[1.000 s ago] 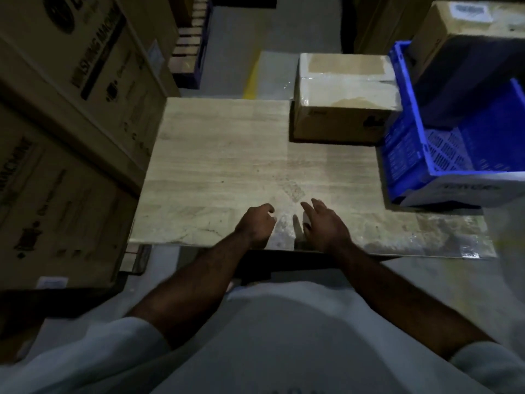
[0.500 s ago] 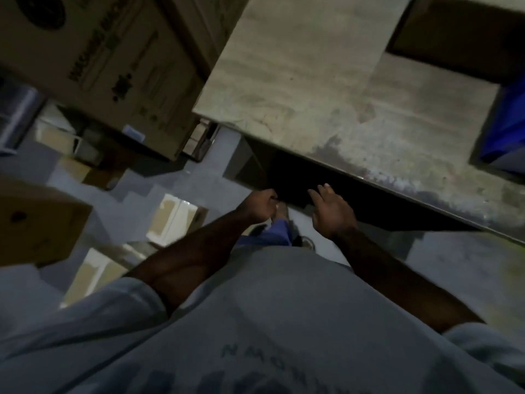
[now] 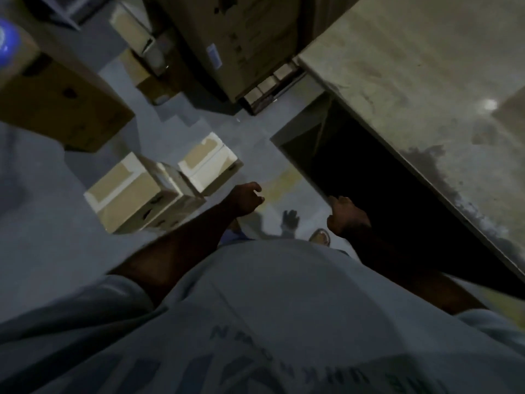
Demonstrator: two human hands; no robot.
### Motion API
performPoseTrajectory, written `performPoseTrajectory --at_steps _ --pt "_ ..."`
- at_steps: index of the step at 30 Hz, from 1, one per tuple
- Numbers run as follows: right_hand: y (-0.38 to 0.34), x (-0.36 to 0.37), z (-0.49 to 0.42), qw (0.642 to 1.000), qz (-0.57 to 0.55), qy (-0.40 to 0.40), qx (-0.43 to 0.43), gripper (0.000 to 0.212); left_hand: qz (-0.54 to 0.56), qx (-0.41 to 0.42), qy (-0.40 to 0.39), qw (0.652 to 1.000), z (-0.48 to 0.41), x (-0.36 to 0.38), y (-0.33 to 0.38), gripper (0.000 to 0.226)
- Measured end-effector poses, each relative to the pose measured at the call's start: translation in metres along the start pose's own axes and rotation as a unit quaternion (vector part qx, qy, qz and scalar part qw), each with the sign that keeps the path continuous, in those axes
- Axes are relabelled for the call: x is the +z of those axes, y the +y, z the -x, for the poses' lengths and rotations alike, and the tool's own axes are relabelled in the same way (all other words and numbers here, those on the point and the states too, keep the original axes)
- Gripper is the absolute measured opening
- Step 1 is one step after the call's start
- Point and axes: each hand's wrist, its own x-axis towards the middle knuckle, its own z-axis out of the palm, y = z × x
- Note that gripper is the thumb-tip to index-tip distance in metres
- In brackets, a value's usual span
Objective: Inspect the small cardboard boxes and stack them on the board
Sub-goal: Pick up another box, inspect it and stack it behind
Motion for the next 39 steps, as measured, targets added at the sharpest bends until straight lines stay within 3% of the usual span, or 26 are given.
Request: performPoseTrajectory --at_steps 6,9,17,21,26,29,34,39 --pt "-0.122 0.012 -0.058 1.0 0.001 -0.018 -0.008 0.066 0.09 -0.092 0.006 0.992 -0.009 -0.05 -0.142 0.04" --pt "-0.179 0.005 -0.072 1.0 -0.013 -0.01 -0.015 0.066 0.142 -0.147 -0.002 0.979 -0.021 -0.079 -0.188 0.045" --pt "-0.302 -0.017 -0.152 0.995 0.008 -0.057 -0.08 0.066 0.233 -0.187 0.03 0.954 -0.086 -0.127 -0.285 0.034" --pt "-0.34 0.005 -0.237 0.985 0.019 -0.11 -0.134 0.065 0.287 -0.242 0.055 0.925 -0.15 -0.106 -0.334 0.036" --pt "-0.361 0.083 -0.398 0.977 -0.034 -0.14 -0.156 0.055 0.315 -0.305 0.077 0.896 -0.258 -0.041 -0.415 0.047" --pt "-0.358 0.134 -0.49 0.978 -0.056 -0.127 -0.158 0.049 0.303 -0.314 0.068 0.897 -0.327 0.0 -0.458 0.055" --pt "-0.345 0.194 -0.613 0.986 -0.077 -0.074 -0.125 0.047 0.282 -0.346 0.117 0.887 -0.419 0.05 -0.511 0.069" --pt "-0.354 0.213 -0.683 0.991 -0.098 -0.005 -0.09 0.063 0.365 -0.398 0.181 0.822 -0.475 0.083 -0.541 0.103"
